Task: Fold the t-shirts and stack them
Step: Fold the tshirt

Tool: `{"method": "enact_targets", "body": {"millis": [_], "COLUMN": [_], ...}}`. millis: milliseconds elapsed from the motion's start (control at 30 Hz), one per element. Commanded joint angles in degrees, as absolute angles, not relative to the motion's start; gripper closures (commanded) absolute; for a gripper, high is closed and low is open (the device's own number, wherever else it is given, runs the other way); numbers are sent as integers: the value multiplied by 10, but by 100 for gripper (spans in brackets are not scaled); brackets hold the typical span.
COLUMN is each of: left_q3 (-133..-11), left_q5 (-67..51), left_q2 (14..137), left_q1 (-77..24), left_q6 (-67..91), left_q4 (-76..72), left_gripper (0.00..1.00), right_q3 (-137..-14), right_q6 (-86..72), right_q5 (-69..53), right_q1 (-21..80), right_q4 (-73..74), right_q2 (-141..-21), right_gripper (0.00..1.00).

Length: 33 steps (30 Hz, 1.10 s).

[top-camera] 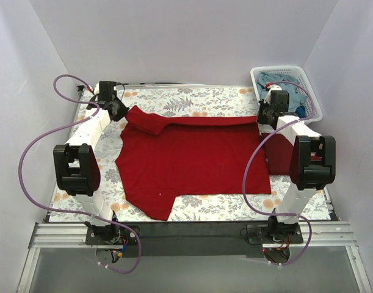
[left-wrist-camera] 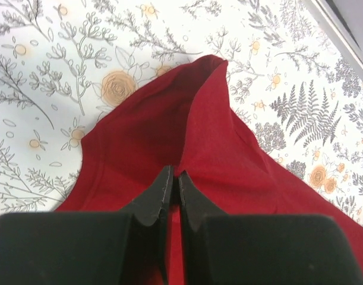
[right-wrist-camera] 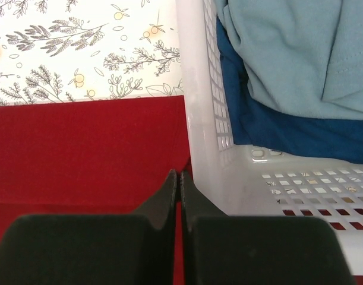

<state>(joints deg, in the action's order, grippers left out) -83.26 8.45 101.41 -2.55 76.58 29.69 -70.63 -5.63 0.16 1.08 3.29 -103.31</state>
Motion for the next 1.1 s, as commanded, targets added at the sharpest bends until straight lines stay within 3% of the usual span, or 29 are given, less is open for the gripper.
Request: {"method": "enact_targets", "body": {"millis": [0,333,567,700,1067], "left_q3": [-803,-750,-746,-751,-698], "left_q5": [81,31,43,40,-24], "left_q2": [983,1039,1006,991,914], "left_q1": [-21,-21,-21,-21,-23], "left_q6": [778,799,792,788,826], "left_q4": [315,287,296,308,306], "left_gripper": [100,100,100,100,100], "right_q3": [-691,-690,-693,-694,-667], "right_q6": [-60,-68,-75,-81,-91], "right_q5": [15,-25,-18,-25,73], "right_q1": [5,5,5,6,42], "right_q4": [29,30,36,48,75], "right_q2": [-1014,-1076,-1085,-1069,-976], "right_gripper": [99,97,79,61,44]}}
